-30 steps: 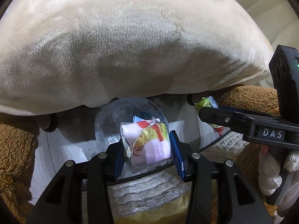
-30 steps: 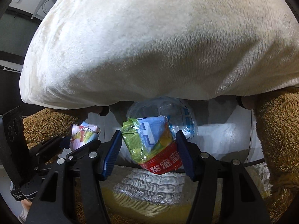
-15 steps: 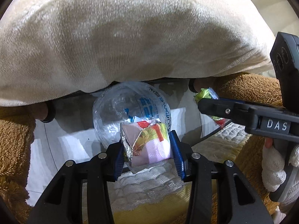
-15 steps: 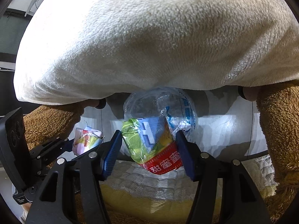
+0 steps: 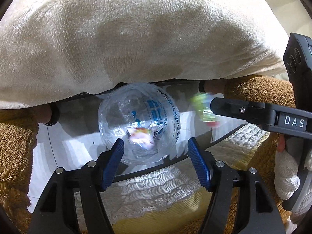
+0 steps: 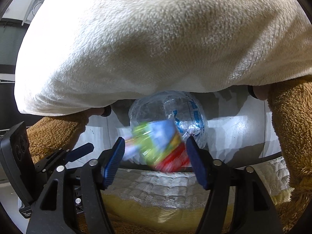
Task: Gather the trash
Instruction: 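Open both tools to drop the snack bag and pink wrapper into the bin, then raise both open tools back over the trash on the bed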
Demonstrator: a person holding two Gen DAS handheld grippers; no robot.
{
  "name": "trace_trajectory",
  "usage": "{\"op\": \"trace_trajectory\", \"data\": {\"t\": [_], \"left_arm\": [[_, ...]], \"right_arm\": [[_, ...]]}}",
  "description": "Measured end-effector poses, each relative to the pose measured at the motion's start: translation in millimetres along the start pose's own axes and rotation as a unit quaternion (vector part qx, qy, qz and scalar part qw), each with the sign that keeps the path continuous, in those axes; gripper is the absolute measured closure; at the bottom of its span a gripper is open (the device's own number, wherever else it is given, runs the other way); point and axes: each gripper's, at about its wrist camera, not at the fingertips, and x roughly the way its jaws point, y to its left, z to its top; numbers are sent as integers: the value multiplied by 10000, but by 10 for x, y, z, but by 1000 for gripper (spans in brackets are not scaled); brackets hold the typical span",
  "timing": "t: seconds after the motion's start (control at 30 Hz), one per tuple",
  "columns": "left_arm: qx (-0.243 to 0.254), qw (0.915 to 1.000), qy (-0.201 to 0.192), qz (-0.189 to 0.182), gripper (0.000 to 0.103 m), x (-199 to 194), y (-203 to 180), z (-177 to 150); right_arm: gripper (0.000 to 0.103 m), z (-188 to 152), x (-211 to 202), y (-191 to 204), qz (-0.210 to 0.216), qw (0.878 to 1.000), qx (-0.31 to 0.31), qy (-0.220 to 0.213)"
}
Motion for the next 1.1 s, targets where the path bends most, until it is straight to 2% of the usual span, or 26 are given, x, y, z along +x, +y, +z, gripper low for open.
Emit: {"op": "trace_trajectory", "data": {"t": [0.4,0.63,0.9,1.0,1.1], "left_arm": [[-115,9996,-246,24,37,-80,54,31],[-12,9976,-692,32,37,-288,15,47],[237,9905,-1352,-52,37,-605,-46,55],[351,9854,-1666,-100,37,-755,-83,48],[502,9781,-2021,-45,37,-908,-133,20]], "right_arm": [[37,1,-41,46,56,9999,-65,-87],[37,-10,-165,65,187,9992,-178,-317],[37,-81,-543,182,630,9902,-609,-1087],[37,-103,-729,225,866,9823,-770,-1471],[37,-133,-917,285,911,9725,-1000,-1896]]}}
